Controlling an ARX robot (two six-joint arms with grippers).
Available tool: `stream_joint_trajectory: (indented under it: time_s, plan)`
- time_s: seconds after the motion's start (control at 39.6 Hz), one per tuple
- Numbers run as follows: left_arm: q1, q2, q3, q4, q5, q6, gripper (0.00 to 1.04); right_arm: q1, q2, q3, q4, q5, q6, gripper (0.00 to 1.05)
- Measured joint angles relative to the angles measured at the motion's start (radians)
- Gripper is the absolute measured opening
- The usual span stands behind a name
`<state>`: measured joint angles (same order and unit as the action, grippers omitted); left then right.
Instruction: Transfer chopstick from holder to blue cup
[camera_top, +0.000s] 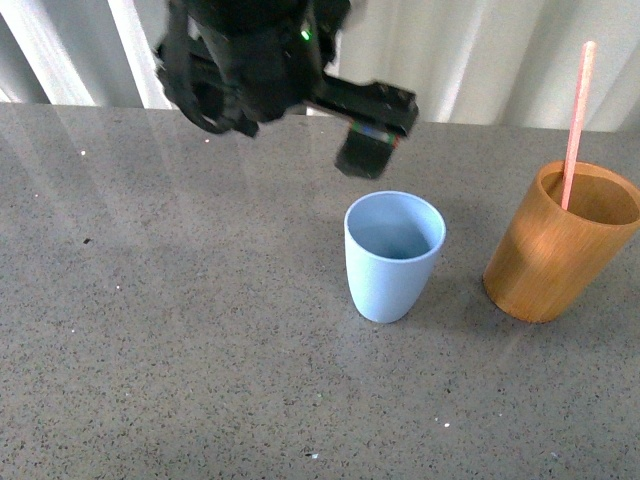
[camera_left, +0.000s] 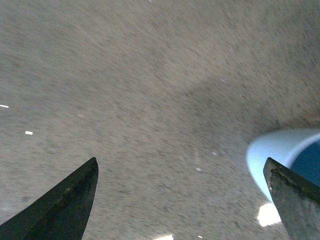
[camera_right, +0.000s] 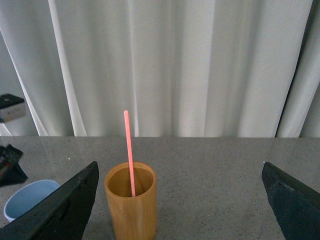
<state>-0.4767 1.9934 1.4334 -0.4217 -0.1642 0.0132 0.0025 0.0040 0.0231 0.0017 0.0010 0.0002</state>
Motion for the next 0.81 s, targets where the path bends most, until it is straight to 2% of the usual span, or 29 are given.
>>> stream_joint_trajectory:
  time_s: [0.18,0.38,0.56,0.73,0.78,0.81]
  plan:
    - [0.109,-0.244,-0.226,0.325,-0.177,-0.02,0.98,0.0,0.0,0.0,0.0,0.0,0.0,0.95]
    - [0.25,-0.538,-0.577,0.618,-0.244,-0.09,0.98,0.0,0.0,0.0,0.0,0.0,0.0,0.95]
    - [0.277,-0.802,-0.887,0.752,-0.266,-0.153,0.98,0.0,0.0,0.0,0.0,0.0,0.0,0.95]
    - [0.274,-1.059,-1.117,0.759,-0.333,-0.177,0.98,0.0,0.0,0.0,0.0,0.001,0.0,0.95]
    - [0.289,-1.068,-1.144,0.809,-0.278,-0.16,0.95,0.0,0.0,0.0,0.0,0.0,0.0,0.95]
    - [0.316,-1.078,-1.189,0.94,-0.153,-0.125,0.88,0.0,0.0,0.0,0.0,-0.001,0.0,0.95]
